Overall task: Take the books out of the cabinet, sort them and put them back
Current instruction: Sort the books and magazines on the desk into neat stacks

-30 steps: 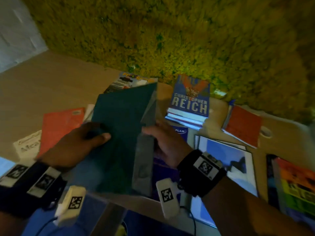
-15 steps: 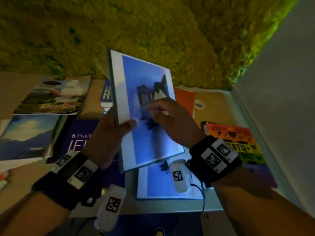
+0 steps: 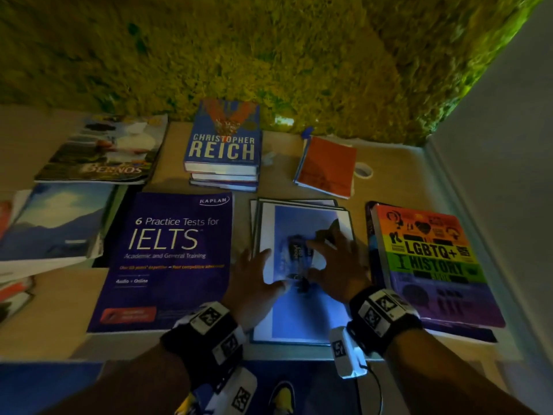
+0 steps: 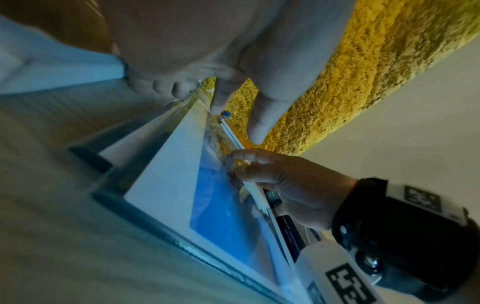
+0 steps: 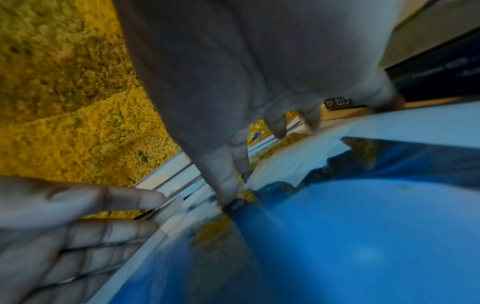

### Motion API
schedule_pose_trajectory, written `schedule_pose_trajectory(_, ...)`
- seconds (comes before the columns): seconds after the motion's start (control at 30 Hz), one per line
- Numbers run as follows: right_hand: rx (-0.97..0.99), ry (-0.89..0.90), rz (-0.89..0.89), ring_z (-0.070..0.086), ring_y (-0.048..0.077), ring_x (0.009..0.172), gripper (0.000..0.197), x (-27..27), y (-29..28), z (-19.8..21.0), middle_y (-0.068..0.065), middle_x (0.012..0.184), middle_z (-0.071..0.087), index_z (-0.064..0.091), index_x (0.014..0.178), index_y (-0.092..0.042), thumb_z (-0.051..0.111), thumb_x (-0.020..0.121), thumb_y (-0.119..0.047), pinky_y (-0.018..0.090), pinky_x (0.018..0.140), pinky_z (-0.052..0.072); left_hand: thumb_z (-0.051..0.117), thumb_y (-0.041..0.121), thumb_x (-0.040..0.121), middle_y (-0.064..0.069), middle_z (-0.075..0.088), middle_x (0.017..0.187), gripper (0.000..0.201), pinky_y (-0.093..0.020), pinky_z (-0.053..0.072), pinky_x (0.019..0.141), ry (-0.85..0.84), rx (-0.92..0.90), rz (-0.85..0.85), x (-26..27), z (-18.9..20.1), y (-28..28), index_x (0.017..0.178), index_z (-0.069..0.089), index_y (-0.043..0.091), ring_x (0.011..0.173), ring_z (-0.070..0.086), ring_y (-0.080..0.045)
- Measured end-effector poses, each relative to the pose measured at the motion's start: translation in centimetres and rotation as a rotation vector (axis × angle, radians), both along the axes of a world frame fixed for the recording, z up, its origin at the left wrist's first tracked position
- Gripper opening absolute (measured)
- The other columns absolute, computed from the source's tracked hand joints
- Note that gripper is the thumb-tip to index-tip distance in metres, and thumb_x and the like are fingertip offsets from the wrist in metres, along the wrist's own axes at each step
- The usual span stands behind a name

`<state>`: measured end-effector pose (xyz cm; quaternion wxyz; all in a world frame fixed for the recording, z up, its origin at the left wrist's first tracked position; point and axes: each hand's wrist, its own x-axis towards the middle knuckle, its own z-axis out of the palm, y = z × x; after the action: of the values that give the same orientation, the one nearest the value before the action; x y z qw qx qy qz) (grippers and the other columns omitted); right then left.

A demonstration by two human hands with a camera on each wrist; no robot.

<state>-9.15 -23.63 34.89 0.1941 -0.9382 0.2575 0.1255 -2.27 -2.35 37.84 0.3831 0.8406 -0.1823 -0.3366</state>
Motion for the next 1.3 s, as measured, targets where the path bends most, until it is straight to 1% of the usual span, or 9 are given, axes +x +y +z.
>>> schedule_pose_trajectory(0.13, 0.087, -0.014, -0.211, 0.0, 0.04, 0.156, 0.086, 0.5, -0.1, 1.0, 0.004, 0.17, -0.009, 0.028, 0.15, -0.055, 0.072, 0.077, -0.067, 0.061, 0.122, 0.02, 0.065, 0.051, 0.083, 0.001, 0.017, 0.163, 0.082, -0.043, 0.023, 0.119, 0.04, -0.063, 0.048, 0.8, 0.9, 0.0, 0.153, 0.025, 0.032, 0.149, 0.019, -0.02)
schedule_pose_trajectory(0.23, 0.093, -0.009, -0.152, 0.017, 0.034, 0.155, 0.081, 1.6, -0.4, 1.5, 0.008, 0.168, 0.014, 0.037, 0.151, -0.044, 0.07, 0.081, -0.067, 0.053, 0.121, 0.025, 0.068, 0.041, 0.088, 0.001, 0.026, 0.161, 0.079, -0.031, 0.028, 0.109, 0.122, -0.142, 0.092, 1.6, 1.9, -0.3, 0.154, 0.029, 0.024, 0.146, 0.029, -0.019)
schedule_pose_trajectory(0.37, 0.032, 0.03, -0.105, 0.036, 0.036, 0.143, 0.082, 1.8, -0.2, 1.7, 0.005, 0.157, 0.032, 0.038, 0.145, -0.05, 0.058, 0.071, -0.077, 0.052, 0.115, 0.033, 0.068, 0.04, 0.089, 0.0, 0.036, 0.156, 0.07, -0.027, 0.033, 0.102, 0.185, -0.196, 0.105, 2.4, 2.9, -0.4, 0.149, 0.038, 0.021, 0.141, 0.037, -0.019)
schedule_pose_trajectory(0.57, -0.116, -0.01, 0.006, 0.005, 0.033, 0.157, 0.058, 4.4, 4.8, 4.2, 0.002, 0.17, 0.009, 0.041, 0.146, -0.044, 0.061, 0.093, -0.054, 0.065, 0.122, 0.013, 0.064, 0.043, 0.091, 0.004, 0.043, 0.151, 0.059, -0.03, 0.037, 0.099, 0.018, -0.193, 0.087, 4.5, 4.4, 3.9, 0.144, 0.045, 0.027, 0.135, 0.042, -0.015)
schedule_pose_trajectory(0.7, 0.012, -0.17, 0.309, 0.03, 0.031, 0.149, 0.047, 7.9, 10.8, 6.0, 0.012, 0.157, 0.037, 0.056, 0.14, -0.023, 0.063, 0.097, -0.04, 0.046, 0.117, 0.029, 0.071, 0.04, 0.085, -0.001, 0.054, 0.141, 0.052, -0.03, 0.04, 0.093, -0.048, -0.069, 0.266, 9.2, 4.3, 11.7, 0.133, 0.058, 0.024, 0.127, 0.051, -0.02)
schedule_pose_trajectory(0.93, 0.198, -0.1, 0.599, 0.038, 0.022, 0.141, 0.051, 12.7, 20.2, 5.1, 0.001, 0.149, 0.039, 0.048, 0.147, -0.021, 0.058, 0.101, -0.041, 0.034, 0.114, 0.035, 0.057, 0.043, 0.074, -0.014, 0.066, 0.121, 0.054, -0.043, 0.051, 0.092, -0.367, 0.282, 0.346, 15.0, 1.8, 23.6, 0.118, 0.067, 0.014, 0.111, 0.063, -0.035)
schedule_pose_trajectory(1.07, 0.188, -0.074, 0.642, 0.046, 0.024, 0.135, 0.051, 15.3, 24.3, 5.0, 0.002, 0.147, 0.044, 0.047, 0.147, -0.024, 0.057, 0.101, -0.044, 0.04, 0.109, 0.041, 0.041, 0.068, 0.06, -0.009, 0.039, 0.148, 0.097, -0.049, 0.035, 0.11, -0.43, 0.583, 0.159, 17.9, -0.4, 27.4, 0.147, 0.038, 0.028, 0.139, 0.035, -0.036)
schedule_pose_trajectory(1.13, 0.215, -0.019, 0.637, 0.053, 0.024, 0.128, 0.051, 16.6, 25.7, 4.9, 0.003, 0.143, 0.048, 0.047, 0.147, -0.025, 0.056, 0.101, -0.045, 0.038, 0.102, 0.045, 0.054, 0.07, 0.059, -0.006, 0.02, 0.158, 0.106, -0.06, 0.029, 0.111, -0.409, 0.657, 0.161, 18.0, 0.1, 27.6, 0.154, 0.018, 0.038, 0.146, 0.019, -0.036)
schedule_pose_trajectory(1.3, 0.383, 0.006, 0.509, 0.059, 0.015, 0.097, 0.038, 18.7, 26.6, 4.6, -0.008, 0.102, 0.059, 0.06, 0.133, -0.02, 0.062, 0.099, -0.038, 0.028, 0.08, 0.042, 0.045, 0.07, 0.074, -0.003, 0.039, 0.137, 0.07, -0.05, 0.037, 0.096, -0.611, 0.783, 0.021, 17.5, 0.8, 28.7, 0.14, 0.034, 0.05, 0.126, 0.037, -0.036)
